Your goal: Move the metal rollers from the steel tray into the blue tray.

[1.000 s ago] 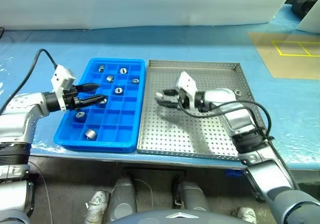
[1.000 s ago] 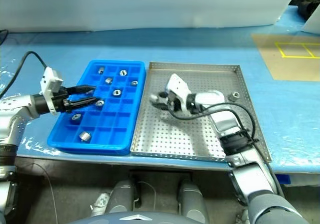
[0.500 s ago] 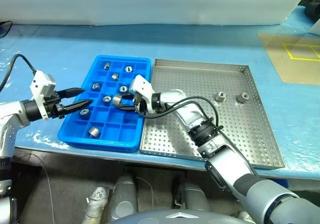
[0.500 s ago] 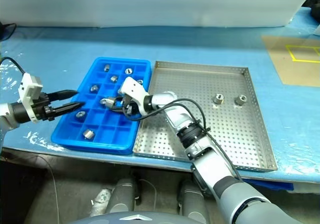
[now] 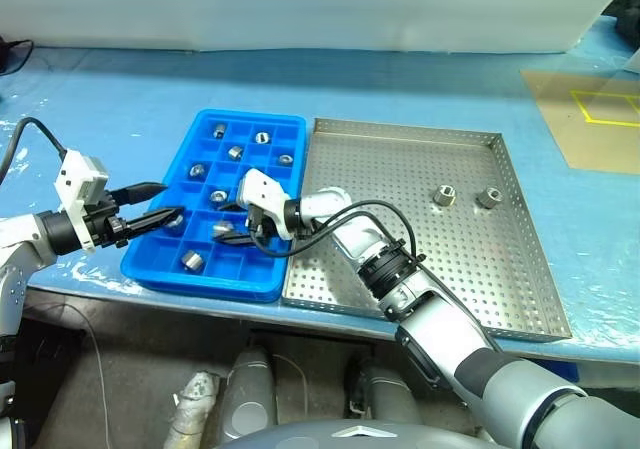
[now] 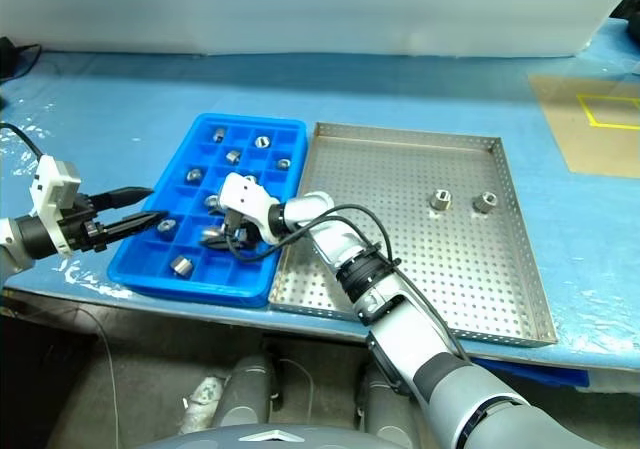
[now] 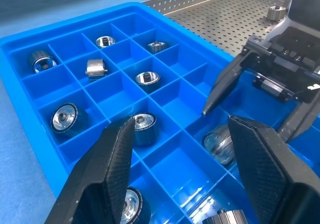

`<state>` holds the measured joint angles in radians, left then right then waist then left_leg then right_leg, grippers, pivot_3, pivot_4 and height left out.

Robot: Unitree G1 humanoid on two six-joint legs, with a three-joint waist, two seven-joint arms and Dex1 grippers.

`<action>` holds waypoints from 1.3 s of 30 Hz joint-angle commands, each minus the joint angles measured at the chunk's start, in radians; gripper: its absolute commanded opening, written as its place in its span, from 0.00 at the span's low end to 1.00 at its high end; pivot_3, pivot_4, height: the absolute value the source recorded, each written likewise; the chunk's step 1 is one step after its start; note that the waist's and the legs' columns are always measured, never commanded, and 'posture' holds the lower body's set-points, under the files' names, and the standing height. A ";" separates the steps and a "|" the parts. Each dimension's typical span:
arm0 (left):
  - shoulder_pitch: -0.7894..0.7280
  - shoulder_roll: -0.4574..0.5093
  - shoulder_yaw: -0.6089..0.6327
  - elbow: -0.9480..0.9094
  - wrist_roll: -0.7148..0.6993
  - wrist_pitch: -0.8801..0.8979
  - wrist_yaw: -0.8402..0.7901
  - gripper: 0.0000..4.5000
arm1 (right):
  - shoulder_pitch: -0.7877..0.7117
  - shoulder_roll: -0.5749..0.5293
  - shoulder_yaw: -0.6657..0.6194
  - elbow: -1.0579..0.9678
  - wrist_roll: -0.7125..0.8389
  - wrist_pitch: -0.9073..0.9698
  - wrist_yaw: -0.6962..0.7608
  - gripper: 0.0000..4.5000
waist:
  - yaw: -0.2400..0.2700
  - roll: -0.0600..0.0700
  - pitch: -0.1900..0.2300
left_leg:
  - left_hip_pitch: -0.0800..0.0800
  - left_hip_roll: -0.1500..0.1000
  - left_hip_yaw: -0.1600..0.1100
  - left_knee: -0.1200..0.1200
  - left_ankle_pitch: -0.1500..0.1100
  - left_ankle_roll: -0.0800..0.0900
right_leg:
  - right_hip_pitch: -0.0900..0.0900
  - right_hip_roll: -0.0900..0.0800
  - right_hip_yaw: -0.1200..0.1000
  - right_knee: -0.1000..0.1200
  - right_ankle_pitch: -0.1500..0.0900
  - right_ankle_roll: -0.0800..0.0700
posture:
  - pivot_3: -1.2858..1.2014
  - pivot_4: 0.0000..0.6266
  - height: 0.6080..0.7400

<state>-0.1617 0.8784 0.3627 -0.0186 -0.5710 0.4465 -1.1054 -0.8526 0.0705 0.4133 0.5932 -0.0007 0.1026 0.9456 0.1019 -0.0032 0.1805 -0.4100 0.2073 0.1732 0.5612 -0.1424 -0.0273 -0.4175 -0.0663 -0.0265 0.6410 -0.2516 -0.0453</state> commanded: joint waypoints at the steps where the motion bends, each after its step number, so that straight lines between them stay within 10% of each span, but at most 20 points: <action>1: -0.022 0.001 0.008 -0.023 -0.019 0.002 0.001 0.69 | 0.000 0.005 -0.013 -0.016 -0.017 -0.018 -0.049 0.97 | 0.000 0.000 0.000 | 0.000 0.000 0.000 0.000 0.000 0.000 | 0.000 0.000 0.000 0.000 0.000 0.000 | 0.59 0.24 1.00; 11: -0.130 -0.040 -0.070 -0.005 -0.025 0.010 -0.008 0.69 | -0.014 -0.137 -0.227 -0.152 0.079 0.067 -0.143 0.99 | 0.000 0.000 0.000 | 0.000 0.000 0.001 0.001 0.001 -0.001 | 0.000 0.000 0.000 0.001 0.000 0.000 | 0.55 0.24 1.00; 22: -0.332 -0.238 -0.268 0.125 0.057 -0.063 -0.024 0.69 | 0.003 -0.494 -0.499 0.024 -0.016 0.007 -0.560 0.99 | -0.016 -0.001 0.000 | 0.002 0.000 0.003 0.003 0.002 -0.003 | 0.004 0.008 0.003 0.001 0.001 0.001 | 0.48 0.24 1.00; 39: -0.390 -0.260 -0.306 0.264 0.113 -0.121 -0.091 0.69 | 0.237 -0.517 -0.503 -0.166 0.017 0.111 -0.534 0.99 | -0.058 0.000 0.000 | 0.003 0.001 0.003 0.004 0.001 -0.001 | 0.007 0.009 0.004 0.001 0.000 -0.001 | 0.46 0.24 1.00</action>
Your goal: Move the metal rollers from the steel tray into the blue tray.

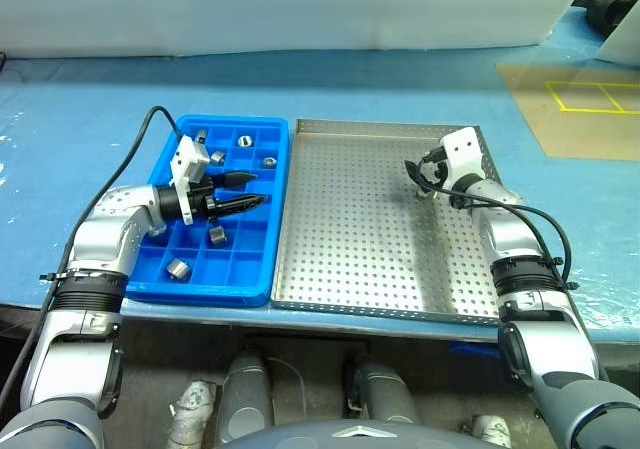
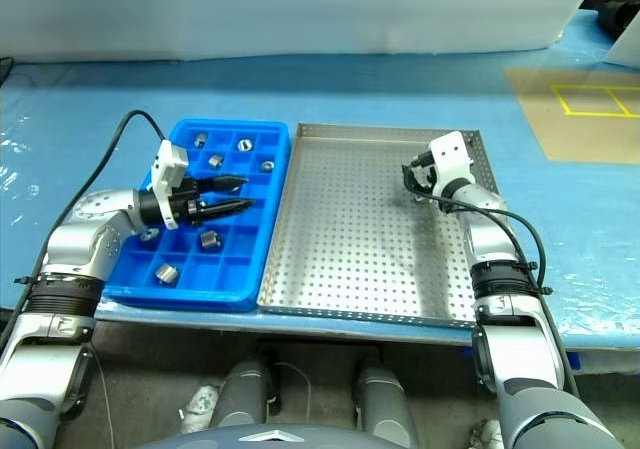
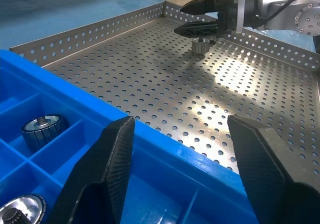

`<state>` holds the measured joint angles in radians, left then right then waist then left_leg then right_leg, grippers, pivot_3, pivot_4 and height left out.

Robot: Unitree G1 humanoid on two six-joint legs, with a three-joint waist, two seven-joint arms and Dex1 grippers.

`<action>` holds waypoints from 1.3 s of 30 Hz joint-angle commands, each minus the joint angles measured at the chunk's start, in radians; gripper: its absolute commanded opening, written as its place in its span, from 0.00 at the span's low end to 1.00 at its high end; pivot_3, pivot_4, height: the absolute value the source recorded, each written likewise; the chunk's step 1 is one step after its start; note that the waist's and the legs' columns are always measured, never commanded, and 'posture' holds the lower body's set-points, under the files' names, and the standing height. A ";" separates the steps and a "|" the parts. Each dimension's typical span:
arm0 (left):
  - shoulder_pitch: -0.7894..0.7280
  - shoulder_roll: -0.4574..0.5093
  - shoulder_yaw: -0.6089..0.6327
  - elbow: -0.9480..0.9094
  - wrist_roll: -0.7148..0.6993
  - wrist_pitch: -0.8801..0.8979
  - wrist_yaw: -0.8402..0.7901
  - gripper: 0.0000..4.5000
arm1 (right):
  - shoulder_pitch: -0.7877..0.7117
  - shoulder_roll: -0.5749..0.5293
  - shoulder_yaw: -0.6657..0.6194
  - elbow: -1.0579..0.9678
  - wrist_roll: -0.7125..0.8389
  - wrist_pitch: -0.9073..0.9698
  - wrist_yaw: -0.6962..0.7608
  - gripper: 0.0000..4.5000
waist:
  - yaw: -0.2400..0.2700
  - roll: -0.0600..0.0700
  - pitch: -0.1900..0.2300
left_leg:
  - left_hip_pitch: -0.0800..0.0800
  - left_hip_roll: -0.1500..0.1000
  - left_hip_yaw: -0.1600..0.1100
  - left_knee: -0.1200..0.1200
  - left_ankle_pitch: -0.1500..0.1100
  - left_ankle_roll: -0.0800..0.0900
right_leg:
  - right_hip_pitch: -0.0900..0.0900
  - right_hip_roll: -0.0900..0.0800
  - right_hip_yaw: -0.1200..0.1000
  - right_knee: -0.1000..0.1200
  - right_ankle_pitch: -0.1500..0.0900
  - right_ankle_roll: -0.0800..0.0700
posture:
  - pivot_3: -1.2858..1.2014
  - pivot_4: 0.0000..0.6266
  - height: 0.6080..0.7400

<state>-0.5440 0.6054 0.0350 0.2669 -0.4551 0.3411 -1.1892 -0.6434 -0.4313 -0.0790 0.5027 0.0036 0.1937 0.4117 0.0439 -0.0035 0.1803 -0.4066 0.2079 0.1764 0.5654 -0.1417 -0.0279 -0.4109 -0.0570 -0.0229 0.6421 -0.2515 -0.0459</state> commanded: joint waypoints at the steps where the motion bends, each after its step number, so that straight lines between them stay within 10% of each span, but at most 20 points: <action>1: -0.003 0.014 0.023 -0.025 -0.004 -0.014 -0.007 0.69 | 0.046 -0.022 -0.012 -0.086 0.009 0.025 -0.001 0.99 | 0.001 0.000 0.000 | 0.001 0.000 0.000 0.000 0.000 0.000 | 0.001 0.000 0.000 0.000 0.000 0.000 | 0.46 0.24 1.00; 17: 0.003 0.020 0.023 -0.028 0.004 -0.012 -0.001 0.69 | 0.111 -0.011 0.052 -0.049 -0.028 0.054 -0.006 0.99 | -0.005 0.000 0.000 | 0.005 0.000 0.000 0.000 0.000 0.000 | 0.005 -0.001 0.000 -0.001 0.000 0.000 | 0.46 0.24 1.00; 28: 0.019 0.032 0.031 -0.051 0.002 -0.004 0.000 0.69 | 0.136 0.015 0.081 -0.096 -0.016 0.068 0.061 0.39 | -0.004 0.000 0.000 | 0.007 0.001 0.000 0.000 0.000 0.000 | 0.006 -0.001 0.000 -0.002 0.000 -0.001 | 0.47 0.24 1.00; 39: 0.026 0.064 0.084 -0.102 -0.029 0.022 0.023 0.69 | 0.050 0.081 0.074 -0.238 0.096 0.116 0.160 0.37 | -0.006 0.001 0.001 | 0.006 0.001 0.000 -0.002 0.000 0.000 | 0.003 0.000 0.000 -0.001 0.000 -0.001 | 0.48 0.24 1.00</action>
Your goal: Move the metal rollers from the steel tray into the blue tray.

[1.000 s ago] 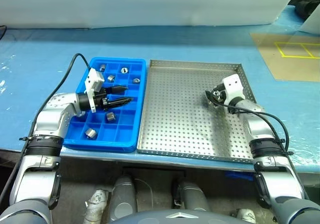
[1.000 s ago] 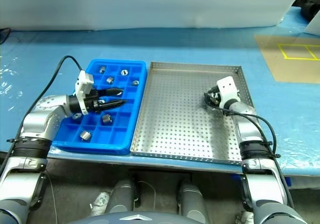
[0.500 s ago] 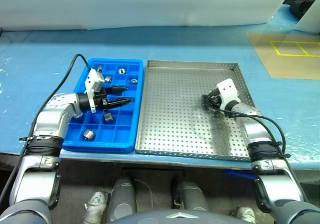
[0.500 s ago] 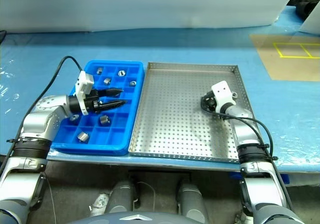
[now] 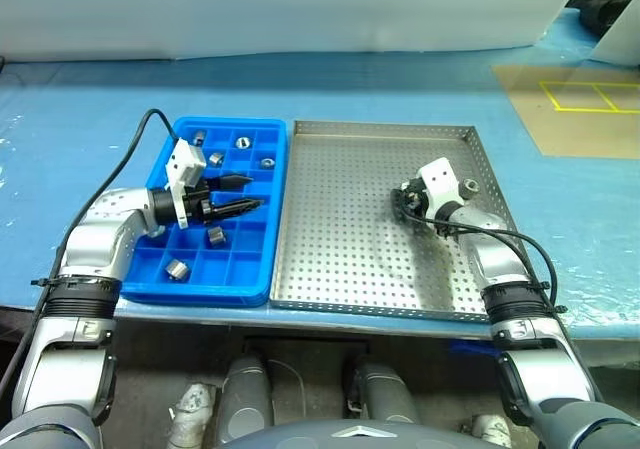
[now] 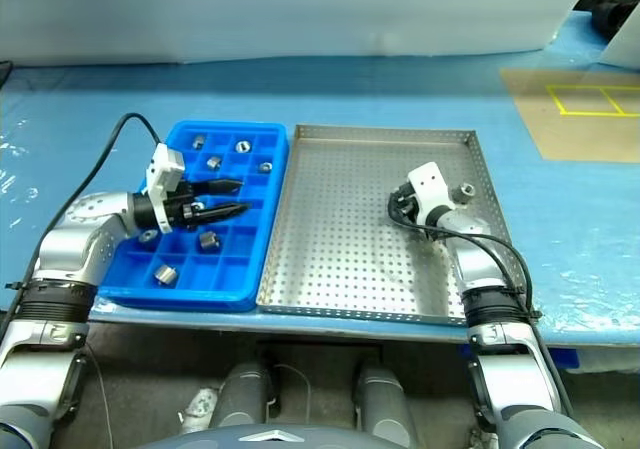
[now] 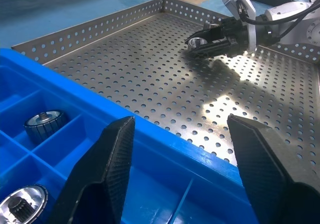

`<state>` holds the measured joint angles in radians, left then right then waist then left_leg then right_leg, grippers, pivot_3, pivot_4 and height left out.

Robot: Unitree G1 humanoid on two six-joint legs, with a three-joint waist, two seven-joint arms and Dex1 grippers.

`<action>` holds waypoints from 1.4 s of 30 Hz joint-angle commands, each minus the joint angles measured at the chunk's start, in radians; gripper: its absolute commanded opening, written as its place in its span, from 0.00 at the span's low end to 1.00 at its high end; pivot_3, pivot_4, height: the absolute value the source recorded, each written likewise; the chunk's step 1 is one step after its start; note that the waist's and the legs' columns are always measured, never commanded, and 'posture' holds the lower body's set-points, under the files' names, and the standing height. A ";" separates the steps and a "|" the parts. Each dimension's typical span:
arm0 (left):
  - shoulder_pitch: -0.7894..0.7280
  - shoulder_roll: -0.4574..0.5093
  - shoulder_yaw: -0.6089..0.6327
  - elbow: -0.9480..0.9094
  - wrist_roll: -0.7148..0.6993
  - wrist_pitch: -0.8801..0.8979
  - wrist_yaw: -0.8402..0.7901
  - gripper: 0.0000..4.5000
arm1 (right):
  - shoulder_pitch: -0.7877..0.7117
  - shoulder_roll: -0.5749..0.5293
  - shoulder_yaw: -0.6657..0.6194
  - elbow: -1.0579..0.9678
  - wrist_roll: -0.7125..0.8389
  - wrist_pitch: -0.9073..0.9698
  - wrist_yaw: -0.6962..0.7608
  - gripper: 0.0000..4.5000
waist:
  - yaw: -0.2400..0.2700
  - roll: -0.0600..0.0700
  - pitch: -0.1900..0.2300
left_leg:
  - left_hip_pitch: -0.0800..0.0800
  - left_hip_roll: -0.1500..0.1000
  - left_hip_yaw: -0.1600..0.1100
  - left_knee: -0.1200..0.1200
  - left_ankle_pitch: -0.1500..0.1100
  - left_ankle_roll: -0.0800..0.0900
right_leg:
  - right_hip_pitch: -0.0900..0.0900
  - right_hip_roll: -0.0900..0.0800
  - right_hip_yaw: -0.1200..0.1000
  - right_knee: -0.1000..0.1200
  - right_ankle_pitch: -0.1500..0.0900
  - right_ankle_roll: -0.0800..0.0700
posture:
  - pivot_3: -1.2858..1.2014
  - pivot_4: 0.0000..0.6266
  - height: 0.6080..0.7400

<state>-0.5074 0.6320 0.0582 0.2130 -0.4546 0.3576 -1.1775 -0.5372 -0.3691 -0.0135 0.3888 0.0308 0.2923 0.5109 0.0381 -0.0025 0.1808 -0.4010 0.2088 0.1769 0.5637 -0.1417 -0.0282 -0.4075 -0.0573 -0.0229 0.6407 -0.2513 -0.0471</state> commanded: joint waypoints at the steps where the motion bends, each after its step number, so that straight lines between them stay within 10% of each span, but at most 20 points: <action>1: -0.015 0.048 0.073 -0.051 -0.033 0.010 0.011 0.69 | -0.072 0.031 0.024 -0.161 0.088 0.032 0.096 0.37 | 0.000 0.000 0.000 | -0.001 0.000 0.000 0.000 0.000 0.000 | -0.001 0.000 0.000 0.000 0.000 0.000 | 0.48 0.24 1.00; 12: 0.063 0.176 0.167 -0.102 -0.058 0.030 0.000 0.69 | -0.216 0.185 0.277 -0.185 0.136 0.042 0.373 0.37 | 0.027 0.000 0.000 | -0.004 0.000 -0.001 -0.003 -0.001 0.000 | -0.004 -0.001 -0.002 -0.001 -0.001 -0.002 | 0.54 0.24 1.00; 31: 0.234 0.158 0.217 -0.292 -0.129 0.101 0.098 0.69 | -0.293 0.332 0.301 0.118 0.070 -0.149 0.353 0.37 | 0.061 0.000 0.000 | -0.005 0.001 -0.002 -0.004 0.001 -0.002 | -0.005 -0.001 -0.003 0.000 -0.002 -0.002 | 0.57 0.24 1.00; 36: 0.218 0.156 0.204 -0.281 -0.129 0.100 0.096 0.69 | -0.300 0.333 0.293 0.137 0.044 -0.136 0.306 0.82 | 0.060 0.000 0.000 | -0.004 0.001 -0.002 -0.004 0.001 -0.002 | -0.005 -0.001 -0.003 0.000 -0.002 -0.002 | 0.56 0.24 1.00; 42: 0.175 0.138 0.171 -0.260 -0.125 0.098 0.086 0.69 | -0.300 0.313 0.244 0.107 0.056 -0.128 0.258 0.82 | 0.059 0.000 0.000 | -0.004 0.001 -0.002 -0.004 0.001 -0.002 | -0.005 -0.001 -0.003 0.000 -0.002 -0.002 | 0.55 0.24 1.00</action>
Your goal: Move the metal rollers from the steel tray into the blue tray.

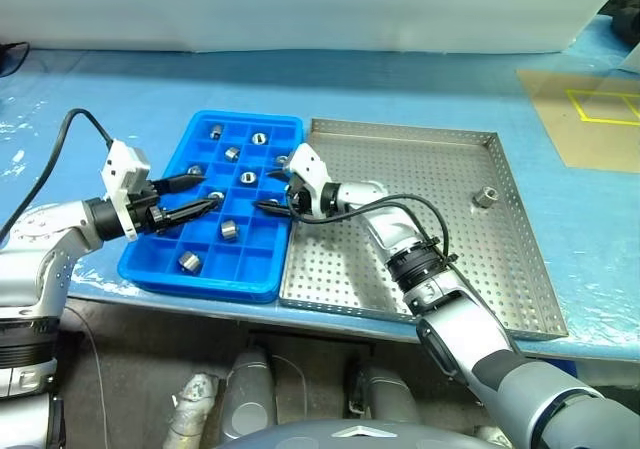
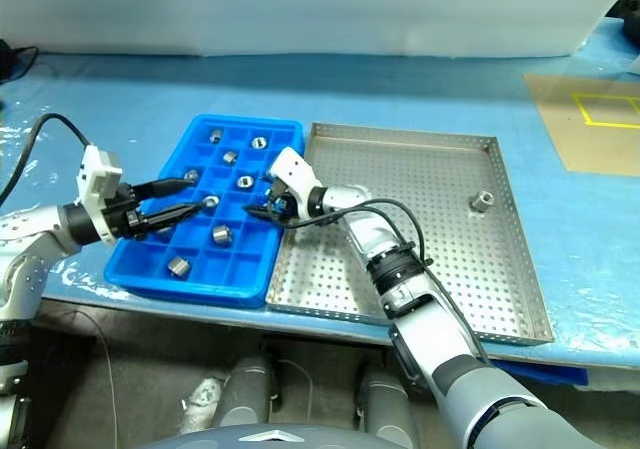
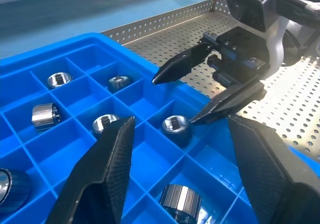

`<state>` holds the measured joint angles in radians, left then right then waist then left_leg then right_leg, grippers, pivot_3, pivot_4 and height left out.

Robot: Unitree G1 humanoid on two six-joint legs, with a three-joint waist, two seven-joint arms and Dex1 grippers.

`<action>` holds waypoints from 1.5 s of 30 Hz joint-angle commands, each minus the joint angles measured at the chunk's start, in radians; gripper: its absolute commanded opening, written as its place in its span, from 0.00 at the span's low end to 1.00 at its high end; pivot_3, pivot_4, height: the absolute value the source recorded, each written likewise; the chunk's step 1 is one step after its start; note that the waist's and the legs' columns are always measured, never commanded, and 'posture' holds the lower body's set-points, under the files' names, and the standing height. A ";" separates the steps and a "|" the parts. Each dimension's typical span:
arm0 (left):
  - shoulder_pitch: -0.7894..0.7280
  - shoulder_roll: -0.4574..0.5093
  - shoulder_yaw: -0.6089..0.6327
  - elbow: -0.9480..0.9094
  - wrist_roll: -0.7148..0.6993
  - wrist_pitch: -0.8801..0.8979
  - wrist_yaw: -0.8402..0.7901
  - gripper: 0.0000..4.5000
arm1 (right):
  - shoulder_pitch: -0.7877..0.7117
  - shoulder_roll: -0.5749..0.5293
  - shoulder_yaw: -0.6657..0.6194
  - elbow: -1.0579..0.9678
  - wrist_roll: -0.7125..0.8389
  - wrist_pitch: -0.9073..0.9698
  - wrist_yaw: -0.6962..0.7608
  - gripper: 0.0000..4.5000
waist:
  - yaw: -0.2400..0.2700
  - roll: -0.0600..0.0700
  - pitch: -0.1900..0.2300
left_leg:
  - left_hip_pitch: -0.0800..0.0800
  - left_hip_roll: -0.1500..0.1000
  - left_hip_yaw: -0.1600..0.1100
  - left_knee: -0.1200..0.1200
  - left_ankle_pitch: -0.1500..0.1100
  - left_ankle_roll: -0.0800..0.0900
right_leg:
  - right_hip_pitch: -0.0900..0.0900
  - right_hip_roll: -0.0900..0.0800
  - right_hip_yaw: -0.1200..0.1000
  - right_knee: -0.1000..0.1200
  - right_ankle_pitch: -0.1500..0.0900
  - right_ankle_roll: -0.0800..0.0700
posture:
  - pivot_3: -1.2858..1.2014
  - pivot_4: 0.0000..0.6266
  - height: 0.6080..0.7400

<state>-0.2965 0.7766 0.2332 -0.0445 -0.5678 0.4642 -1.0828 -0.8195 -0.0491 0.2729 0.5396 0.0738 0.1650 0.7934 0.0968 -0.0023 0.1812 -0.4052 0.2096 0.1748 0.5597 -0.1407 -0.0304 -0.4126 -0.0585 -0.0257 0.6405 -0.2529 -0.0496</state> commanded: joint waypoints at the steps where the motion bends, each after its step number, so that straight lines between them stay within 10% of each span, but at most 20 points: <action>1: -0.047 -0.014 -0.012 0.002 -0.013 -0.007 -0.009 0.69 | -0.017 -0.017 -0.054 -0.057 0.017 0.003 -0.030 0.82 | 0.000 0.000 0.000 | 0.000 0.000 0.000 0.000 0.000 0.000 | 0.000 0.000 0.000 0.000 0.000 0.000 | 0.54 0.24 1.00; 22: -0.526 -0.540 -0.374 0.500 0.157 -0.261 -0.199 0.69 | 0.188 -0.397 -0.445 -0.180 -0.047 0.053 -0.533 0.82 | -0.079 -0.001 0.000 | 0.001 -0.003 0.001 0.003 -0.001 0.003 | 0.005 0.002 0.003 0.000 0.004 0.007 | 0.38 0.24 1.00; 45: -0.476 -0.533 -0.351 0.483 0.179 -0.245 -0.222 0.69 | 0.178 -0.401 -0.483 0.239 -0.030 -0.086 -0.611 0.82 | -0.119 0.000 0.000 | 0.002 -0.003 0.001 0.017 -0.010 0.017 | 0.011 -0.001 0.004 -0.001 0.003 0.004 | 0.39 0.24 1.00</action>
<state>-0.7716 0.2352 -0.1373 0.4880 -0.3800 0.2185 -1.3064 -0.6433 -0.4416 -0.1925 0.7387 0.0342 0.0887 0.1897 -0.0223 -0.0026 0.1809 -0.4028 0.2063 0.1762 0.5770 -0.1504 -0.0136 -0.4006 -0.0591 -0.0217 0.6396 -0.2503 -0.0458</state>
